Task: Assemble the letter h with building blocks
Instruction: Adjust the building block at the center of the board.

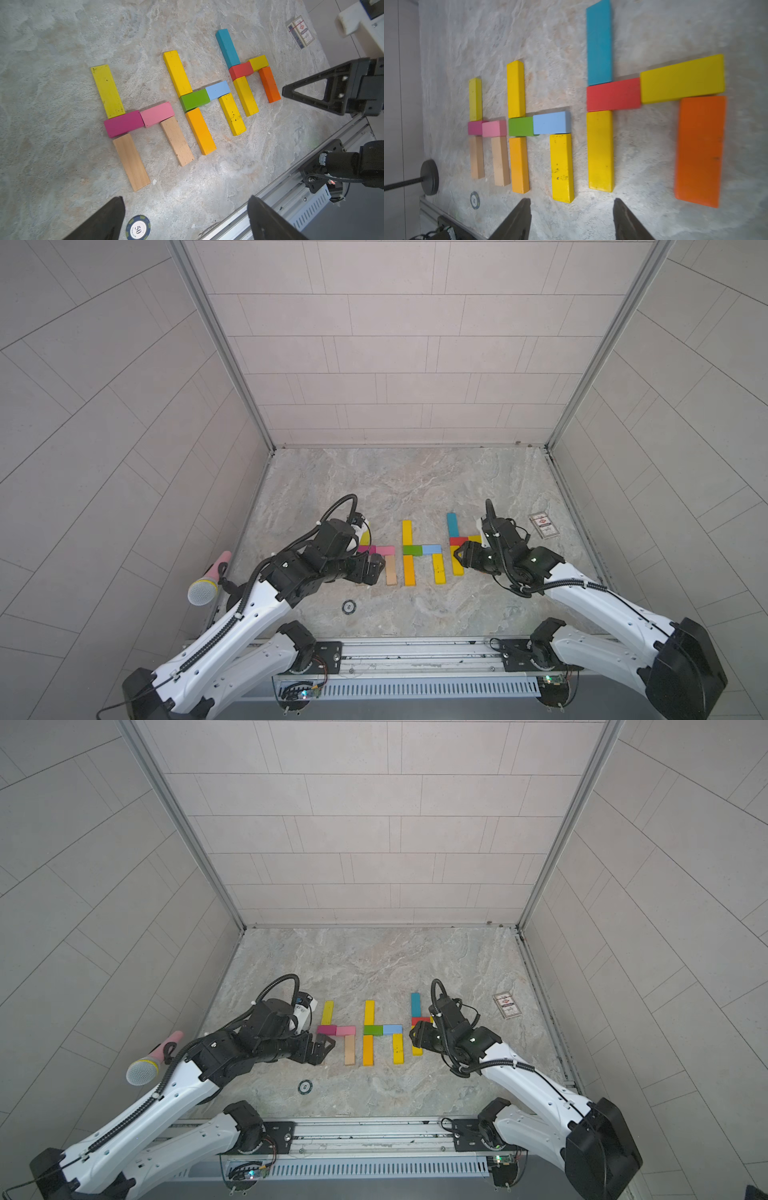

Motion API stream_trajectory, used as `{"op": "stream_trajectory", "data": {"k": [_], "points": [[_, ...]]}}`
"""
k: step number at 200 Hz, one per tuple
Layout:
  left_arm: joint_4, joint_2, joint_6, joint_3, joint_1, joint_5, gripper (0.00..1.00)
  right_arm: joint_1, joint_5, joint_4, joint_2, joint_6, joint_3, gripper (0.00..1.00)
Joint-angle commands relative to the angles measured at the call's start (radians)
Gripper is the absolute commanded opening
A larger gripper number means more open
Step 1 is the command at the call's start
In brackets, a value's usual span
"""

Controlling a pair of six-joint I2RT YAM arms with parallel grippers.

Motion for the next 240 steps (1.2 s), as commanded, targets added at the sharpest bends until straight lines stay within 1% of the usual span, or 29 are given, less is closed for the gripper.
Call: {"op": "stream_trajectory", "data": {"k": [1,9,12,23,52,100,128,169,197,240], "points": [[-0.011,-0.049,-0.008,0.029,0.013,-0.080,1.00,0.066,0.031,0.061,0.055,-0.064,0.049,0.64],[-0.008,-0.056,-0.009,0.026,0.016,-0.095,1.00,0.089,0.034,0.073,0.074,-0.081,0.067,0.64],[-0.006,-0.087,-0.011,0.025,0.017,-0.099,1.00,0.094,0.033,0.074,0.079,-0.084,0.072,0.64],[-0.002,-0.118,-0.015,0.020,0.018,-0.118,1.00,0.119,0.029,0.085,0.105,-0.105,0.101,0.64],[0.000,-0.174,-0.022,0.017,0.026,-0.170,1.00,0.165,-0.021,0.141,0.186,-0.115,0.167,0.64],[-0.013,-0.233,-0.030,0.022,0.043,-0.252,1.00,0.260,-0.075,0.226,0.427,-0.098,0.357,0.64],[-0.006,-0.290,-0.034,0.016,0.054,-0.287,1.00,0.303,-0.085,0.228,0.575,-0.097,0.480,0.63],[-0.005,-0.312,-0.037,0.014,0.063,-0.294,1.00,0.326,-0.090,0.251,0.766,-0.054,0.632,0.62],[-0.005,-0.307,-0.037,0.015,0.064,-0.289,1.00,0.333,-0.073,0.190,0.909,-0.055,0.771,0.59],[-0.010,-0.309,-0.038,0.017,0.065,-0.299,1.00,0.324,-0.051,0.143,1.012,-0.082,0.885,0.59]]}}
